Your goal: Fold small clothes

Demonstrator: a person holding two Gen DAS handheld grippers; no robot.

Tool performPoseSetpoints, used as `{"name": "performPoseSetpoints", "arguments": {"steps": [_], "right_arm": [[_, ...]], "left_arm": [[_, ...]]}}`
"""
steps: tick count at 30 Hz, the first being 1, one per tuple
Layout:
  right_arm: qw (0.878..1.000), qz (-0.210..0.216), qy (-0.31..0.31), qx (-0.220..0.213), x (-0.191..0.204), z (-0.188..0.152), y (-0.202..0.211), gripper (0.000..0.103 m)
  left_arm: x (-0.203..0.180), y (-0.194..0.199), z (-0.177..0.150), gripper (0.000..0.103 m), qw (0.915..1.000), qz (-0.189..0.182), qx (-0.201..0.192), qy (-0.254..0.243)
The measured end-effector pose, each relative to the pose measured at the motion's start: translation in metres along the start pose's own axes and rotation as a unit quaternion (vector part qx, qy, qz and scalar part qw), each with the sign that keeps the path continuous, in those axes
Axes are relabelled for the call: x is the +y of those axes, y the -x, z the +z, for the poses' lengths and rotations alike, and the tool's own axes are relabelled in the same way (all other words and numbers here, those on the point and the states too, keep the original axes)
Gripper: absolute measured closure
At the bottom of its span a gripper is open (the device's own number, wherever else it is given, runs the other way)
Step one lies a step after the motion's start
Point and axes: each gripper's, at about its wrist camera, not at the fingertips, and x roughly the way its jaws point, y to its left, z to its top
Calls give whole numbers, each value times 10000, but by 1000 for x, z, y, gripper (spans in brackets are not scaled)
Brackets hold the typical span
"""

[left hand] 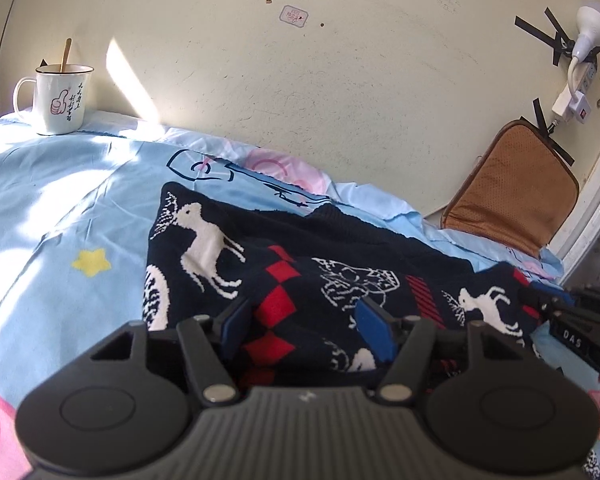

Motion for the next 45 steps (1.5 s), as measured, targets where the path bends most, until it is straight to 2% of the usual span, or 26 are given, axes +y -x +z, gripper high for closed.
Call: {"name": "performPoseSetpoints", "arguments": {"steps": [1, 2, 3, 4, 5, 6, 7, 8, 9, 10, 12, 13, 14, 15, 17, 18, 19, 21, 24, 26, 28, 31, 33, 34, 38, 45], "right_arm": [[9996, 191, -185, -93, -2, 7, 8, 93], [9948, 675, -753, -103, -13, 16, 13, 93], [9820, 1210, -1447, -67, -27, 21, 14, 93], [9588, 1754, -2237, -20, -42, 23, 13, 93], [9151, 2344, -3280, 60, -60, 17, 7, 93], [8719, 2713, -4074, 127, -73, 6, -1, 93], [8120, 3032, -4983, 205, -87, -13, -11, 93], [7696, 3113, -5568, 286, -95, -33, -19, 92], [7454, 3046, -5917, 390, -100, -51, -26, 93], [7316, 2808, -6184, 594, -104, -72, -33, 93], [7301, 2263, -6372, 985, -109, -103, -41, 92], [7392, 1952, -6338, 1172, -113, -115, -42, 92], [7453, 2045, -6260, 1040, -115, -121, -39, 95], [7537, 2056, -6163, 988, -116, -120, -34, 93], [7937, 1827, -5744, 819, -117, -110, -18, 84], [8149, 1697, -5499, 690, -116, -104, -10, 73], [8362, 1477, -5256, 519, -116, -98, 0, 68], [8622, 1199, -4916, 210, -115, -90, 13, 67], [8869, 1098, -4479, -257, -111, -77, 27, 67], [8996, 1230, -4166, -452, -100, -66, 27, 67], [9115, 1524, -3796, -440, -86, -62, 20, 67], [9204, 1599, -3566, 56, -71, -65, -1, 67], [9175, 1475, -3654, 546, -66, -81, -19, 70], [9125, 1525, -3781, 339, -64, -90, -16, 72], [8975, 1688, -4067, 259, -69, -99, -13, 73], [8987, 1662, -4053, 224, -64, -97, -11, 72]], "left_arm": [[1, 0, 0, 43, 10000, -17, -1, 16], [2, 0, 1, 43, 10000, -39, 0, 50], [4, 1, 1, 43, 9999, -76, 7, 113], [6, 1, 2, 43, 9997, -112, 18, 195], [8, 1, 3, 43, 9996, -130, 26, 252], [10, 1, 3, 43, 9994, -148, 35, 323], [12, 1, 3, 43, 9991, -166, 44, 383], [14, 1, 4, 43, 9989, -186, 53, 438], [15, 1, 4, 43, 9987, -199, 58, 474], [16, 0, 4, 43, 9985, -208, 62, 502], [16, 0, 4, 42, 9986, -200, 64, 493], [15, 0, 4, 41, 9987, -191, 63, 473], [14, 0, 3, 40, 9988, -193, 63, 452], [14, -1, 3, 38, 9988, -196, 65, 434], [13, -1, 3, 34, 9988, -214, 71, 424], [13, -1, 4, 34, 9988, -217, 74, 425], [13, -1, 3, 33, 9988, -219, 73, 428], [13, -2, 3, 33, 9988, -222, 68, 426], [12, -1, 3, 32, 9991, -203, 50, 368], [10, -1, 2, 30, 9993, -196, 30, 306], [8, -1, 2, 29, 9995, -191, 22, 251], [8, -1, 2, 29, 9995, -186, 35, 241], [8, -2, 2, 29, 9995, -184, 50, 238], [8, -2, 2, 29, 9996, -176, 57, 230], [7, -2, 1, 28, 9997, -159, 71, 186], [7, -2, 1, 28, 9997, -152, 78, 156]]}}
